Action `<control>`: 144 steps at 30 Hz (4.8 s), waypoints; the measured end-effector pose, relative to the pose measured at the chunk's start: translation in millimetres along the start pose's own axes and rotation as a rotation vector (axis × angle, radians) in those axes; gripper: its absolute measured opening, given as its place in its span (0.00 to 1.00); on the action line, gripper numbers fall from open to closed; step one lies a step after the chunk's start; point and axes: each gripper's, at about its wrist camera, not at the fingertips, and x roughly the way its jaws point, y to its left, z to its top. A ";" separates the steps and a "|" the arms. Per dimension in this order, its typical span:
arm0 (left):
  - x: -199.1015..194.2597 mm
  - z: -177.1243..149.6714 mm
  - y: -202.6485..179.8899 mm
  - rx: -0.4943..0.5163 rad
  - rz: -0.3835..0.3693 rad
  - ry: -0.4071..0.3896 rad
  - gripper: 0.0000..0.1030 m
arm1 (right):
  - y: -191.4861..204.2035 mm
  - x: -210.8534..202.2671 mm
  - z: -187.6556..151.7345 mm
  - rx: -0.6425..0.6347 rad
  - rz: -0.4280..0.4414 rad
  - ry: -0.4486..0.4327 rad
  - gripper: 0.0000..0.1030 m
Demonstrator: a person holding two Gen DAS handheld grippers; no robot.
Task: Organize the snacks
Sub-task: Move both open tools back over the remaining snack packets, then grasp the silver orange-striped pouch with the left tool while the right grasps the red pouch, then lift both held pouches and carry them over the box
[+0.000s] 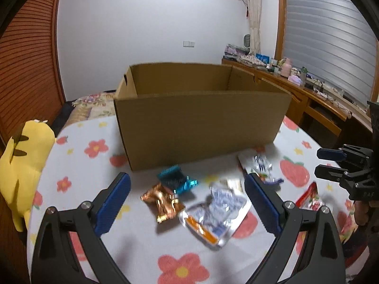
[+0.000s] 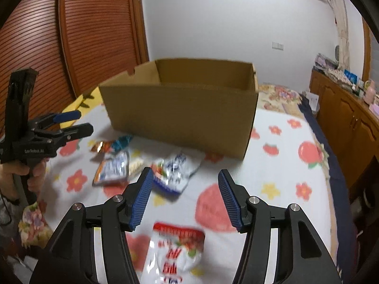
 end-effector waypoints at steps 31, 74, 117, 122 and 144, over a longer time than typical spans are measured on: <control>25.6 -35.6 -30.9 0.133 -0.020 0.164 0.94 | 15.3 13.8 -77.7 -0.041 -0.036 0.117 0.67; 39.0 -20.4 -21.1 0.212 -0.151 0.256 0.26 | 18.7 14.8 -78.6 -0.061 -0.044 0.132 0.69; -26.9 -18.2 -10.4 0.081 -0.132 0.061 0.24 | 31.8 -14.9 -44.8 -0.014 0.049 0.033 0.01; -32.9 -11.6 -11.5 0.080 -0.129 0.035 0.24 | 32.4 -22.7 -37.5 -0.026 0.042 0.010 0.01; -40.9 61.3 -6.2 0.100 -0.079 -0.111 0.24 | 21.7 -48.8 40.0 -0.139 -0.055 -0.127 0.02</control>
